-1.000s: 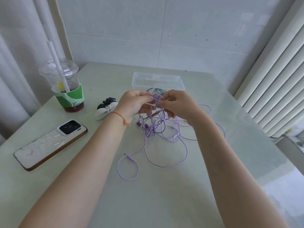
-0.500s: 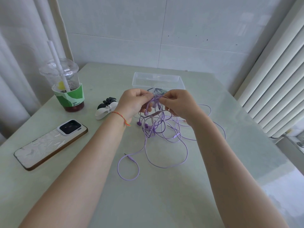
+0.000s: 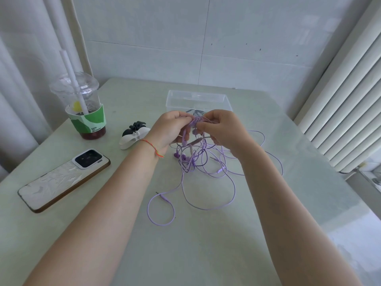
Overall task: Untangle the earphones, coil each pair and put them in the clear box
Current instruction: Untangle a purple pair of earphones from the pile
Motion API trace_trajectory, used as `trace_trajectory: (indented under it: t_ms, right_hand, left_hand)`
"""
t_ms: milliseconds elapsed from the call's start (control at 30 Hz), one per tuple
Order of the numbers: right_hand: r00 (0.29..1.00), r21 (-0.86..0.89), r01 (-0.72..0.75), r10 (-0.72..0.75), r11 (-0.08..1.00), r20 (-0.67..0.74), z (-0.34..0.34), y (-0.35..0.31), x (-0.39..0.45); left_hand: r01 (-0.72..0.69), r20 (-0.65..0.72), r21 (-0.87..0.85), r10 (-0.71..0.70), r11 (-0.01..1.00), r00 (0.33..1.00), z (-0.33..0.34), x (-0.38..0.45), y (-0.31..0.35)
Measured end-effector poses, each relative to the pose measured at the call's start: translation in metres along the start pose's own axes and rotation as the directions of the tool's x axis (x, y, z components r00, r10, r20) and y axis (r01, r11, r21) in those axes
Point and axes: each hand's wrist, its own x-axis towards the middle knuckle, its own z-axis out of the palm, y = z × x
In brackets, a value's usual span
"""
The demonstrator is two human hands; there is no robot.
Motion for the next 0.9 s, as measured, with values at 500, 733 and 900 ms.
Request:
trace_trajectory:
  t_ms: [500,733,900]
  right_hand:
    - [0.995,0.009,-0.056,0.057,0.998,-0.085,0.0036,0.0053,0.0040]
    - [0.995,0.079,-0.079,0.084,0.994,-0.059,0.0032,0.0025,0.0036]
    - [0.998,0.073,-0.050,0.053,0.996,-0.040,0.0012,0.0024,0.0024]
  left_hand:
    - [-0.065,0.024,0.016,0.065,0.998,0.998,-0.0018,-0.0007,-0.0047]
    - [-0.105,-0.033,0.037,0.106,0.994,0.994,0.0011,-0.0033,-0.0019]
    - [-0.093,-0.075,0.059,0.097,0.994,0.992,0.0008,-0.0017,-0.0011]
